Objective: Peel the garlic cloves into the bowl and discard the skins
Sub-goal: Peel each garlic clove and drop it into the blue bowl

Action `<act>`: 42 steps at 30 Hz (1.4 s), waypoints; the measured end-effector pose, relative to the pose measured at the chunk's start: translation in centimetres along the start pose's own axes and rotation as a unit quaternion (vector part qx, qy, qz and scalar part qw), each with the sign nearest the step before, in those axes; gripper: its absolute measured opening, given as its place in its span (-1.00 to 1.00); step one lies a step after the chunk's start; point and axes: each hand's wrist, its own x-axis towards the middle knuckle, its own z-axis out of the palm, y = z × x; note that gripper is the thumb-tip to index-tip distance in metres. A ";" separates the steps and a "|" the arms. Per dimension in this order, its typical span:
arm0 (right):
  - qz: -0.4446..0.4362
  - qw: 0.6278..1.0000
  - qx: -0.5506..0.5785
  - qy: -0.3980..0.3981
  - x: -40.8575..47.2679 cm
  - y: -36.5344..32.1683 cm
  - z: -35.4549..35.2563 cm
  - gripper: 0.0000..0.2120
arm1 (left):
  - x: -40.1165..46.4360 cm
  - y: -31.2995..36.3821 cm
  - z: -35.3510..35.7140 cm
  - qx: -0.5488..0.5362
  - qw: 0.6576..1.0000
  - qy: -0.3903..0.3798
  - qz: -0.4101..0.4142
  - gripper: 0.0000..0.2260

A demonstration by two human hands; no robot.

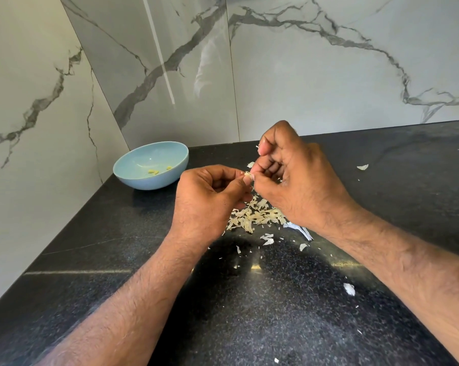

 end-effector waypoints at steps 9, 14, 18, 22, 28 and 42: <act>0.009 1.000 0.015 -0.007 0.1 0.1 0.2 -0.58 | -0.1 0.3 0.1 -0.027 0.999 -0.016 -0.010 -0.91; 0.051 0.996 0.072 -0.014 0.0 0.1 0.2 -0.56 | -0.2 0.4 0.0 -0.068 0.997 -0.041 -0.027 -0.90; 0.065 0.993 0.099 -0.020 0.0 0.0 0.1 -0.58 | 0.1 0.1 -0.1 -0.105 0.992 -0.049 -0.044 -0.90; 0.084 0.992 0.093 0.000 0.2 0.7 -0.5 -0.68 | 0.3 0.1 -0.4 -0.211 0.971 -0.069 -0.083 -0.89; 0.066 0.997 -0.011 -0.038 0.2 2.1 -1.2 -0.77 | 0.3 0.3 -0.4 -0.255 0.959 -0.061 -0.111 -0.90; 0.051 0.996 0.013 -0.071 -0.4 0.8 -0.3 -0.94 | 0.3 -0.4 -0.1 -0.042 0.998 -0.022 -0.033 -0.88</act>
